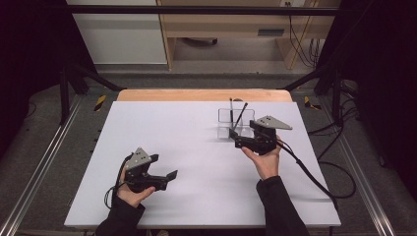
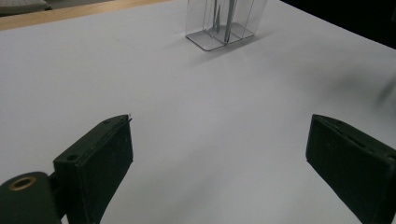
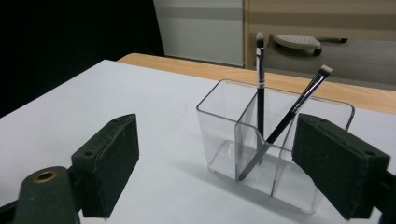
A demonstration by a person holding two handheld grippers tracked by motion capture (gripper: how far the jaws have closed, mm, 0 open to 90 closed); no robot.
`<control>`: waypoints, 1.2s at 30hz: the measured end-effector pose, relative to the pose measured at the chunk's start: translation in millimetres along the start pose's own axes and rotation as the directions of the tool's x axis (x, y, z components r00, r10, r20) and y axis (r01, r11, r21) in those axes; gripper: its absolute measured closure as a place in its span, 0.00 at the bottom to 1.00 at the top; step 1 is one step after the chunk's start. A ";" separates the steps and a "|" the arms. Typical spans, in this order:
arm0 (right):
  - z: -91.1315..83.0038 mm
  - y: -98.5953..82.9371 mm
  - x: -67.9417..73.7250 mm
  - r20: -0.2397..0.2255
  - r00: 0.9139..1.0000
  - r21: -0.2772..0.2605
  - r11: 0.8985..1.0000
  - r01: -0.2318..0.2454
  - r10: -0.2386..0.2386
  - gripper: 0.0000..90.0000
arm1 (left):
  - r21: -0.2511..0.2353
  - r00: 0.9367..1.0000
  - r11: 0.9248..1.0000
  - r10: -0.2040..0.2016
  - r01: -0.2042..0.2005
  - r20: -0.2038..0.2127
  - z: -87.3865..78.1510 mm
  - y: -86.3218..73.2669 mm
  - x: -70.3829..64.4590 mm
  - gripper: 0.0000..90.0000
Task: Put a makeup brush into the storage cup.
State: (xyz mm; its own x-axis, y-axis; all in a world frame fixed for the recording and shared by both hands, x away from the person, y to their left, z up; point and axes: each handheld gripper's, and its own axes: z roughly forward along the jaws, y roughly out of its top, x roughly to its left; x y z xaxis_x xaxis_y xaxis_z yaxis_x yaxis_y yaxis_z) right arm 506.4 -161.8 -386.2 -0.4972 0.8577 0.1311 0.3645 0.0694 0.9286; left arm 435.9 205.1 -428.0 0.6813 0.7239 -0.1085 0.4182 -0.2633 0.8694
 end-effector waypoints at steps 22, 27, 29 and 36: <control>-41.3 -24.6 3.8 -0.057 0.998 0.029 0.999 0.041 -0.040 0.10 | 0.007 1.000 1.000 -0.003 0.003 -0.007 -0.8 -1.7 1.8 0.07; -48.1 -32.4 0.4 -0.060 0.997 0.046 0.998 0.050 -0.047 0.09 | 0.007 1.000 1.000 -0.008 0.008 -0.011 -1.5 -2.5 3.0 0.07; -50.2 -36.6 -1.1 -0.062 0.997 0.055 0.997 0.052 -0.048 0.09 | 0.009 1.000 1.000 -0.008 0.008 -0.011 -1.6 -3.0 3.8 0.07; -58.2 -49.3 -6.2 -0.066 0.997 0.061 0.997 0.044 -0.040 0.08 | 0.010 1.000 1.000 -0.014 0.015 -0.015 -2.0 -4.7 5.7 0.07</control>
State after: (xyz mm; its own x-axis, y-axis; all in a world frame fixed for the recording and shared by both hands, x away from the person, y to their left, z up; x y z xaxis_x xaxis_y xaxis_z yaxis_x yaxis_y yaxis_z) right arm 445.7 -200.2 -412.5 -0.5624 0.8186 0.1165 0.3899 0.1384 0.9104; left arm 436.6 211.8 -431.8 0.6661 0.7371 -0.1138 0.4343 -0.2593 0.8626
